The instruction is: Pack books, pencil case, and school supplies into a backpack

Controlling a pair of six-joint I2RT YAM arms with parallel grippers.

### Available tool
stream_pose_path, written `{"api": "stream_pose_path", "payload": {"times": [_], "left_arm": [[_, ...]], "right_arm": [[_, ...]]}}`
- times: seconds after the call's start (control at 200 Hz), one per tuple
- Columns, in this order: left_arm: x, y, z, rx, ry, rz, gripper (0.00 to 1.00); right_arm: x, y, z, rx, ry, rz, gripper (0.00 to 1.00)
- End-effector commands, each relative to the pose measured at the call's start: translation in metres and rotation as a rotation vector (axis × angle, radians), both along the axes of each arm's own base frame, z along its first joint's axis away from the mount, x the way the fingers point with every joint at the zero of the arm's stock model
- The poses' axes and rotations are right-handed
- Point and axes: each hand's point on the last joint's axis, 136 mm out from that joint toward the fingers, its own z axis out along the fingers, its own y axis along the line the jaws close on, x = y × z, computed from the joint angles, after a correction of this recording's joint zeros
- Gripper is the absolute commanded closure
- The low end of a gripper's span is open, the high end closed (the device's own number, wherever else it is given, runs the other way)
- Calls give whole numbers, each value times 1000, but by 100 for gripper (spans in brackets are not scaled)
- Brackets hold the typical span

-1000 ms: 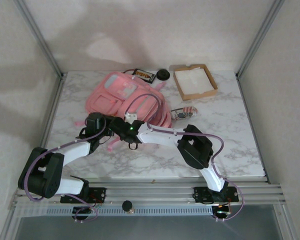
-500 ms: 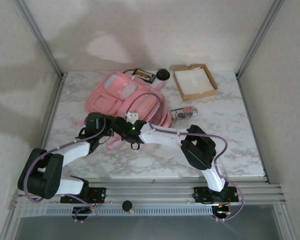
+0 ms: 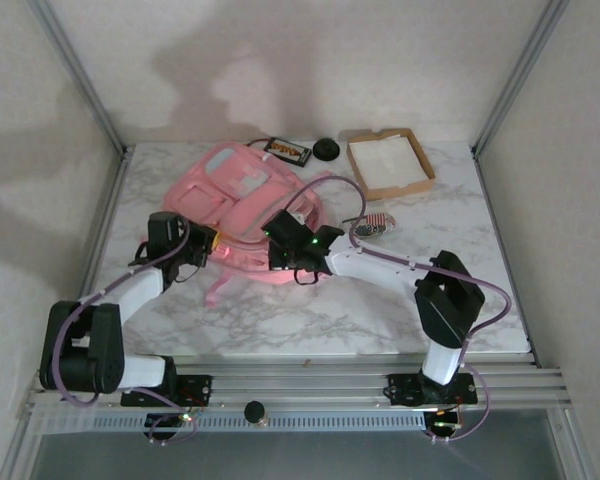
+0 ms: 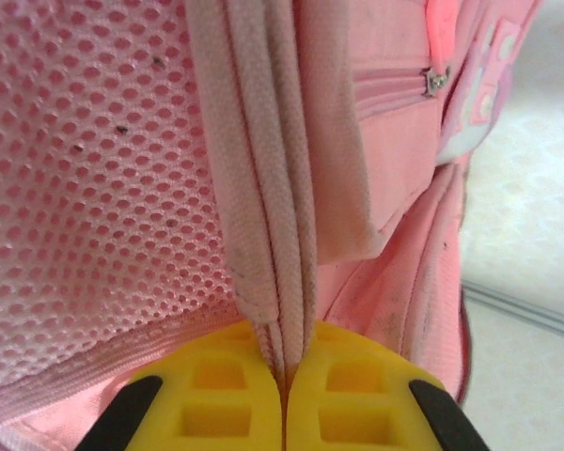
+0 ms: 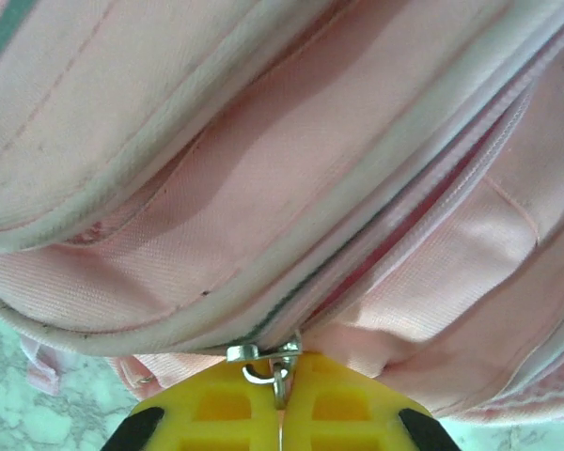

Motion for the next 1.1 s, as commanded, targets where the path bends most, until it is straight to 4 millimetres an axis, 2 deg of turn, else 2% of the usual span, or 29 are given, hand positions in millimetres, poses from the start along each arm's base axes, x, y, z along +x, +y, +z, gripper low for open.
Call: {"api": "stream_pose_path", "payload": {"times": [0.0,0.06,0.175,0.295,0.335,0.431,0.556,0.666,0.811,0.926,1.016,1.097], "left_arm": [[20,71,-7,221,22,144,100],[31,68,-1,214,-23,115,100],[39,53,8,168,-58,44,100],[15,38,19,60,-104,51,59],[5,32,23,20,-119,55,52],[-21,13,24,-35,-118,63,43],[-46,-23,22,-115,-97,64,42],[-64,-40,15,-220,-71,132,45],[-65,-62,22,-252,-74,148,48],[-57,-79,29,-266,-94,131,56],[-49,-93,32,-256,-81,103,58],[-49,-106,24,-262,-41,93,61]], "right_arm": [[6,-48,9,-127,-6,-39,100],[6,-42,12,-102,-6,-17,100],[-6,-1,16,27,30,87,100],[-18,31,16,117,66,143,100],[-21,38,14,131,70,154,100],[-20,42,8,124,71,155,100],[-18,42,9,119,43,168,100],[-20,40,13,138,26,182,100],[-20,42,14,146,13,203,100],[-20,42,14,145,6,210,100],[-19,41,13,138,5,210,100],[-17,38,11,142,13,206,100]]}}
